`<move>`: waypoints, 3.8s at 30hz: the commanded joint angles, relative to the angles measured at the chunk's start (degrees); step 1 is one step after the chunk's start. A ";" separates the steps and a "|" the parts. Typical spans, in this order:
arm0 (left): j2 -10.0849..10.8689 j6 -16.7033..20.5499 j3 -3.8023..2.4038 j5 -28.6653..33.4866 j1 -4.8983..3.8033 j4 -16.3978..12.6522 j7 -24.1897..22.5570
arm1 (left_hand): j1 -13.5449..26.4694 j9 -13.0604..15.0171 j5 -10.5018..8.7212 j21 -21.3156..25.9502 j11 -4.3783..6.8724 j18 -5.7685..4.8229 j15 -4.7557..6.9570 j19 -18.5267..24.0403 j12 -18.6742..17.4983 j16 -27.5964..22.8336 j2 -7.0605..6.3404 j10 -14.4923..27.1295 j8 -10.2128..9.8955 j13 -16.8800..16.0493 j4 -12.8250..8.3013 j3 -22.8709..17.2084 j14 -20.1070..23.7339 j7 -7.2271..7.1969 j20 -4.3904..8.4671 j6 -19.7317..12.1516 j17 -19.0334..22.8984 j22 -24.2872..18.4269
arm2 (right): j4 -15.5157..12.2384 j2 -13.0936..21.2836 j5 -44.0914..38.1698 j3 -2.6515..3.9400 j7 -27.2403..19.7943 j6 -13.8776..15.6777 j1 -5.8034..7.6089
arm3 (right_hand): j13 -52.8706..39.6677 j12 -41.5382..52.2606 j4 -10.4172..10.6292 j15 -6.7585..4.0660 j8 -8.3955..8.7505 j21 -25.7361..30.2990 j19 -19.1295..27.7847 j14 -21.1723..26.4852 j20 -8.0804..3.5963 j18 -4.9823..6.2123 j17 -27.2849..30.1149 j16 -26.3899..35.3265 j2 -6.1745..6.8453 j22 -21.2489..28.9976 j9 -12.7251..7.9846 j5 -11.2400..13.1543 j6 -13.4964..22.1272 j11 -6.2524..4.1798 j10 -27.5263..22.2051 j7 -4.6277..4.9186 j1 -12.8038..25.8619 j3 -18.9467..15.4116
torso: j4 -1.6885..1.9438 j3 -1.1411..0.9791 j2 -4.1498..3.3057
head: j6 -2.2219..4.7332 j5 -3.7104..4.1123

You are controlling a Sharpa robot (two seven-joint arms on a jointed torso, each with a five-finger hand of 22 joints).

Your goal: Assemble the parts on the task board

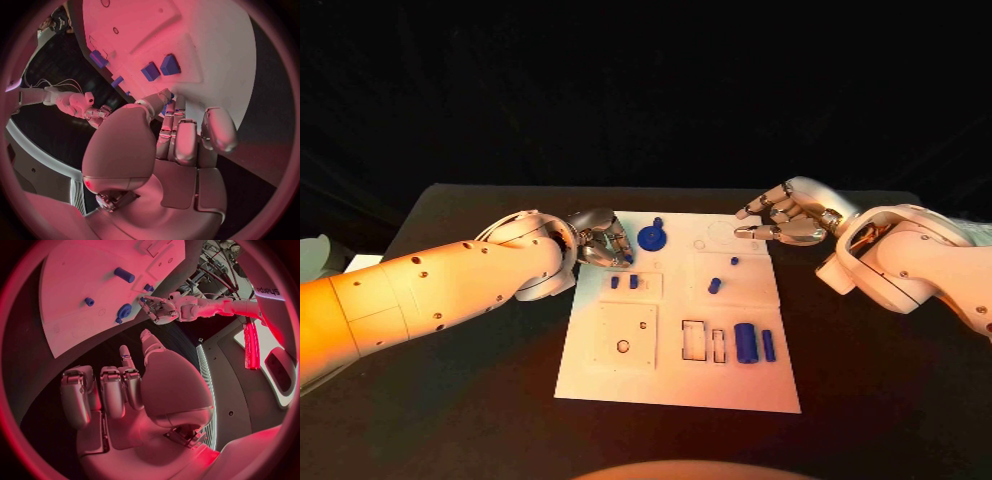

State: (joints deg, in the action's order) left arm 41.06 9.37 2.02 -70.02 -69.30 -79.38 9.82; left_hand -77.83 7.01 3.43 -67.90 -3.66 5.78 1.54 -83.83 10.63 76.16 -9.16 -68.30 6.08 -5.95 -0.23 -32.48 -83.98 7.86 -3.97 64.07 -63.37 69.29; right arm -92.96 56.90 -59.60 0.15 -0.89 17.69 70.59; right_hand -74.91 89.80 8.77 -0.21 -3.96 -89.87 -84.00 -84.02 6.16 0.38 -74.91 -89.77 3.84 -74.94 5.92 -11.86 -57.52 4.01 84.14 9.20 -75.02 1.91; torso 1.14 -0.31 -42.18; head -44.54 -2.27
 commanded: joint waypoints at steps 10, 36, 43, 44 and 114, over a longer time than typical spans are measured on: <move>-0.17 -0.87 0.02 0.00 0.03 0.22 1.21 | 1.75 -1.69 -0.07 -0.15 -1.05 -1.03 -0.94 -2.11 -1.80 -0.24 -1.55 0.11 -2.56 0.46 -0.45 0.13 -1.46 1.46 -0.53 -2.90 1.06 0.19 | -0.08 -0.01 -0.20 0.00 -0.36 -0.75 -0.03 | -15.02 0.07 -0.04 0.26 -0.15 -0.13 -6.00 -5.98 -0.02 -0.38 -15.09 -0.23 -0.64 -15.06 0.07 -0.25 0.03 0.11 5.78 -0.37 0.10 -0.44 | -0.02 -0.04 0.01 | 0.08 0.00; 3.79 9.61 -0.05 16.25 0.03 -1.27 -8.77 | 1.06 -2.71 0.46 0.95 -1.09 -0.73 -1.07 -1.61 -2.38 -0.37 -0.92 -1.06 -2.14 0.37 -0.90 -1.66 -1.09 1.59 -0.89 -3.36 2.18 -0.60 | -0.02 0.46 -18.10 0.00 5.01 -3.44 -0.04 | 41.13 -76.37 0.22 -0.71 -0.14 -0.13 -6.00 -3.76 -0.61 -0.38 -5.91 8.52 -0.64 -15.06 0.67 0.32 -3.11 -0.37 -20.54 -0.77 -10.61 4.17 | -0.04 -0.06 -0.01 | 0.79 0.44; 6.45 13.19 0.07 56.33 0.51 -4.22 -25.43 | 2.71 -2.92 0.33 15.26 -0.50 2.06 -0.91 4.23 0.38 -7.87 0.52 -2.35 -1.44 -1.03 0.43 -0.58 4.13 1.13 -1.02 -2.20 14.21 -12.49 | -0.66 -0.21 -31.32 -0.03 9.24 -5.22 -0.36 | 51.50 -82.78 0.53 -0.46 0.21 -0.13 -6.00 -3.64 -0.70 -0.38 -4.14 10.17 1.36 -15.06 0.67 4.95 -4.99 -0.37 -17.87 -1.54 -12.67 9.54 | -0.05 0.11 -0.01 | 1.46 1.55; 6.99 11.56 0.09 65.44 0.73 -4.89 -28.53 | 3.38 -2.97 0.36 17.50 -0.44 2.45 -0.91 5.32 1.28 -8.72 1.37 -2.30 -1.37 -1.53 0.99 -0.09 4.97 1.11 -1.03 -2.28 15.52 -14.25 | -0.79 -0.38 -33.81 -0.08 10.29 -5.47 -0.55 | 52.62 -83.50 0.85 -0.41 0.24 -0.13 -6.00 -3.54 -0.64 -0.38 -3.44 10.79 1.78 -15.06 0.62 5.61 -5.02 -0.19 -17.90 -1.47 -12.43 10.18 | 0.04 0.15 0.03 | 1.46 2.00; 11.87 3.10 0.17 81.71 1.92 -11.87 -33.19 | 4.60 -3.21 0.50 26.73 -1.10 3.81 -1.50 8.91 12.86 -9.46 3.98 5.98 -0.24 -7.52 -1.27 5.43 8.55 1.78 -1.58 -5.52 20.79 -21.40 | 2.79 -8.67 -48.39 -0.69 14.04 -5.18 -5.01 | 67.59 -85.93 -4.18 -1.26 -0.40 1.20 -5.21 -3.63 -1.45 0.10 -0.43 11.93 1.39 -13.24 1.62 8.33 -10.40 -1.11 -11.42 -2.54 -11.64 25.94 | -0.08 0.00 0.05 | 0.76 2.70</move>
State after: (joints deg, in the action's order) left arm 52.92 13.66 2.22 12.44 -67.39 -91.09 -23.29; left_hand -73.20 3.89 3.72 -41.42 -4.79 8.89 -0.10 -75.32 23.15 66.95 -5.50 -62.79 5.63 -13.41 -1.17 -26.92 -75.78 9.60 -5.51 59.03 -42.63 47.94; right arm -89.56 48.30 -106.54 -0.37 13.16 10.47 65.84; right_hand -7.21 3.57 4.64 -1.15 -4.36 -88.50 -83.90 -84.13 5.02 0.39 -74.94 -77.79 6.01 -74.91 7.49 -3.28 -67.46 3.28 71.78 6.63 -86.57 27.69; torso 1.04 -0.30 -42.18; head -43.81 0.40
